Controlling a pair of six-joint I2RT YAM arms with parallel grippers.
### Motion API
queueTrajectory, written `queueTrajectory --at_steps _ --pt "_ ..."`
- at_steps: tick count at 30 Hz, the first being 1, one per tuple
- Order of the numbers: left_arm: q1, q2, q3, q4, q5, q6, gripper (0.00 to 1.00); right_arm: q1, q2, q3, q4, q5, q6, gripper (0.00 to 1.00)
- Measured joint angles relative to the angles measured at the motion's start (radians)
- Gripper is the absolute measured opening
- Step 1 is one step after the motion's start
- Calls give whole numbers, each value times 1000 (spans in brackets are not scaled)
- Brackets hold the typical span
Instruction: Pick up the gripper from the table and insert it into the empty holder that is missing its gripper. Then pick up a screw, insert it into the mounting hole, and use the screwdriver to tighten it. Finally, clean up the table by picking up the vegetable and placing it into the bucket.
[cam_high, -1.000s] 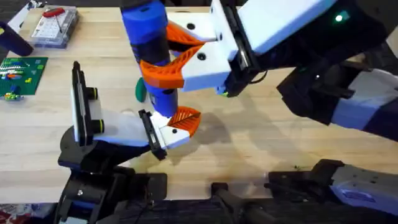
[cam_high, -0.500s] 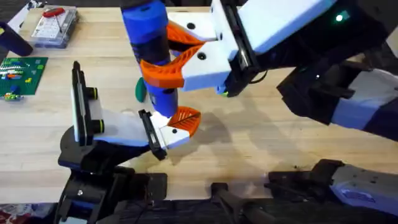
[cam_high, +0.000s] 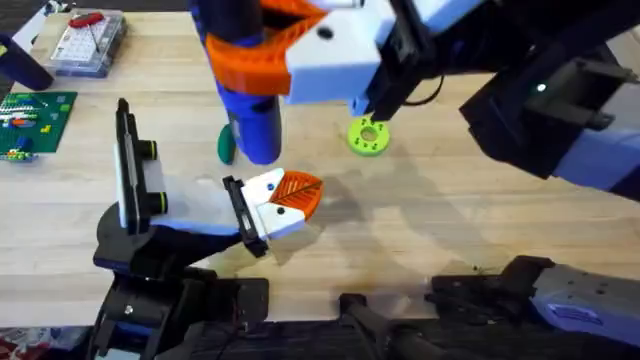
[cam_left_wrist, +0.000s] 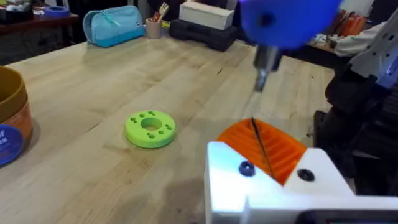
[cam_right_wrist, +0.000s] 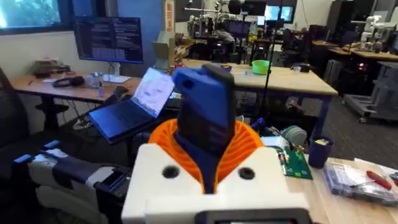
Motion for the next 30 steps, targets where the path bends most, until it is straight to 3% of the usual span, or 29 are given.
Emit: queueTrajectory --at_steps 30 --pt "0 0 0 0 0 0 14 -1 21 9 -27 -95 11 49"
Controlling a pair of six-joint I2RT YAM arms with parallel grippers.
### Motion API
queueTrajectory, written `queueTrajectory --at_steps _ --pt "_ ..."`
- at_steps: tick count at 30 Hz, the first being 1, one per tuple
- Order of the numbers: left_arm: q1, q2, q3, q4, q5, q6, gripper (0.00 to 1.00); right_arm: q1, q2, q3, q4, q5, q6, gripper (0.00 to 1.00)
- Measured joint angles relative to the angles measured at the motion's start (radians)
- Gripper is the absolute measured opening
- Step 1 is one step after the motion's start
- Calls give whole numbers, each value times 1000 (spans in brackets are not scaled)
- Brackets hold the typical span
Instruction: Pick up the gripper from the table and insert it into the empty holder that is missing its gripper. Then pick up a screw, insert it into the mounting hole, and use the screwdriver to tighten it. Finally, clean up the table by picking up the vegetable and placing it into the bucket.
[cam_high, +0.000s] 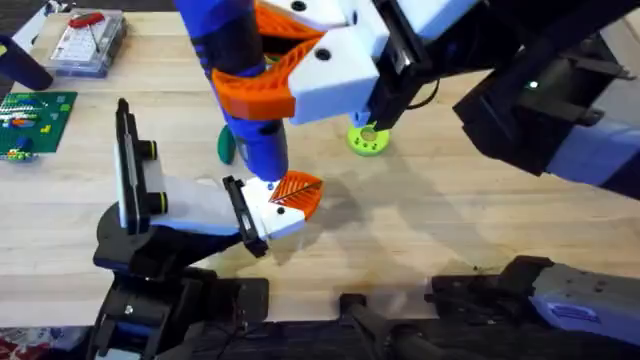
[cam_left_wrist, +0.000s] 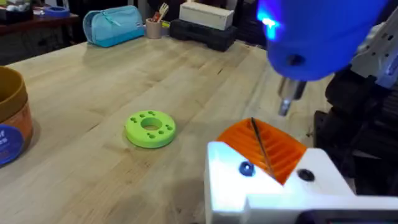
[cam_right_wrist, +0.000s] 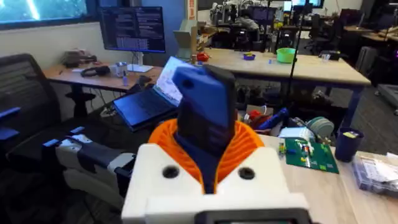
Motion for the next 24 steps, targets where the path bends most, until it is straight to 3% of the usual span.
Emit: queueTrajectory --at_steps 24 --pt "0 0 0 0 0 0 14 17 64 -45 72 -7 -41 49"
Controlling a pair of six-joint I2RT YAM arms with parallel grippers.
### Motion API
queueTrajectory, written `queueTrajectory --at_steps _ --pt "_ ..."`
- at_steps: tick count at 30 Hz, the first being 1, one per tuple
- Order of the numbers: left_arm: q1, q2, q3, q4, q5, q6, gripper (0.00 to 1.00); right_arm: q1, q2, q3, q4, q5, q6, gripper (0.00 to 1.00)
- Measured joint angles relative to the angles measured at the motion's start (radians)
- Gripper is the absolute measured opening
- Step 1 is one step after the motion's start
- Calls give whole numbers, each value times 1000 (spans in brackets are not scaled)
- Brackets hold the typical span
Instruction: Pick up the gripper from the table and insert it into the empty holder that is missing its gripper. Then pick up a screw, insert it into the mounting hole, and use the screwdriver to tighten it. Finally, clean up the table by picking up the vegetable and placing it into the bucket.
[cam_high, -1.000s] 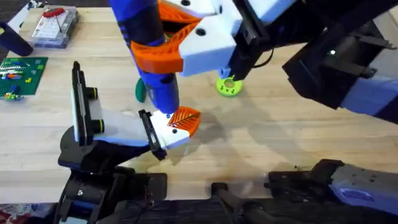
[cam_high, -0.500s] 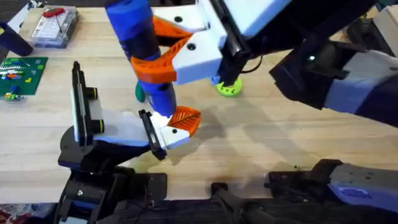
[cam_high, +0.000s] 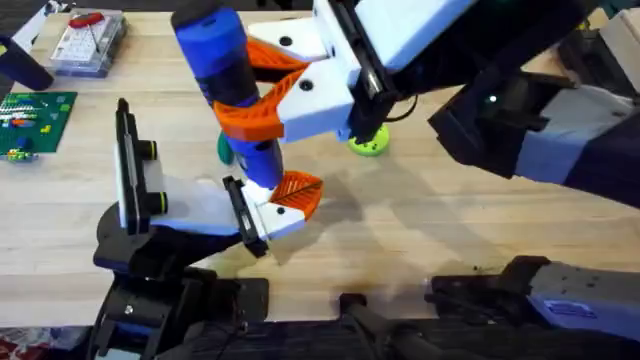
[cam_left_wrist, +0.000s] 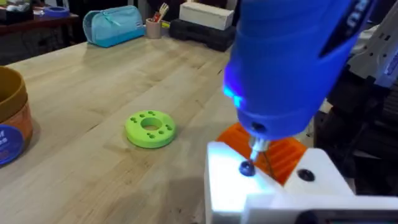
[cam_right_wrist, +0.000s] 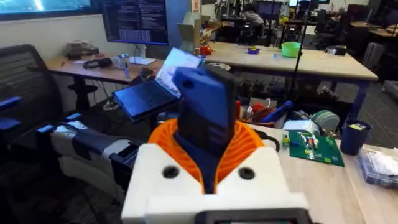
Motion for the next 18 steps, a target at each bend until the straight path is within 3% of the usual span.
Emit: queueTrajectory --at_steps 18 --pt "0 0 0 0 0 0 14 7 0 -6 4 0 -32 48"
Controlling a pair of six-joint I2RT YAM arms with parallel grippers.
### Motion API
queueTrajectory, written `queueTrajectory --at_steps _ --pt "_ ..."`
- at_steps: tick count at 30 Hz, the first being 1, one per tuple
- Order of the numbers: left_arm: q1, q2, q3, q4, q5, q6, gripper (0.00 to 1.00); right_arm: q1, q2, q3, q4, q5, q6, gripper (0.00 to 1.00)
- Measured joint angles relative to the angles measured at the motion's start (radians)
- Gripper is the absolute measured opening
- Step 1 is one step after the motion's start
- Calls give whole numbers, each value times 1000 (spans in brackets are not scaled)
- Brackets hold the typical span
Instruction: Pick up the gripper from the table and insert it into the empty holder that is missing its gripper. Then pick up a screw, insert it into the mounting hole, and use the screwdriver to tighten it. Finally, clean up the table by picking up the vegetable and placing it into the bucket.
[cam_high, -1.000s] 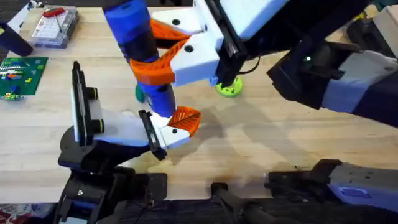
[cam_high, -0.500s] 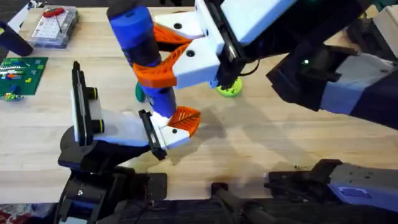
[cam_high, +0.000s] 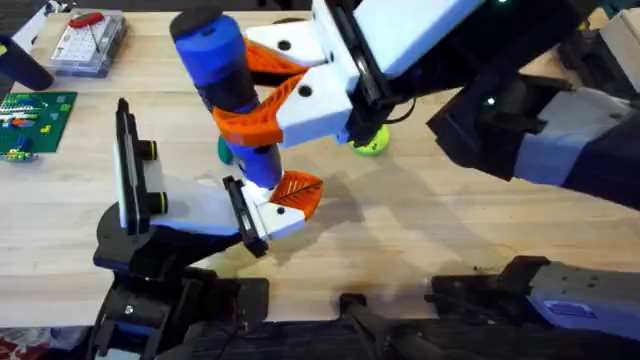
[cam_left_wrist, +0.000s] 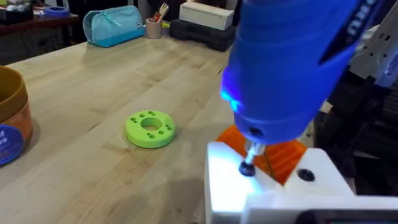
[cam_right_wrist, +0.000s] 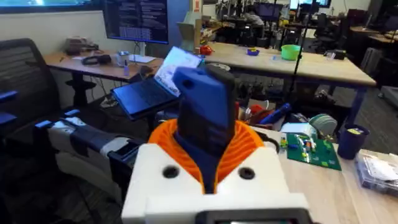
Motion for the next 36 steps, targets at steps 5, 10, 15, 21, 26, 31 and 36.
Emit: queueTrajectory --at_steps 5,10,15,21,26,31,36 --pt "0 0 0 0 0 0 14 0 0 0 0 0 -11 49" --pt "0 0 0 0 0 0 14 0 0 0 0 0 -15 47" --pt "0 0 0 0 0 0 14 0 0 0 -1 0 -15 48" --pt "0 0 0 0 0 0 14 0 0 0 -2 0 -4 49" --pt "0 0 0 0 0 0 14 0 0 0 -2 0 -1 46" --pt "0 0 0 0 0 0 14 0 0 0 -2 0 -1 48" --pt "0 0 0 0 0 0 14 0 0 0 -2 0 -2 49"
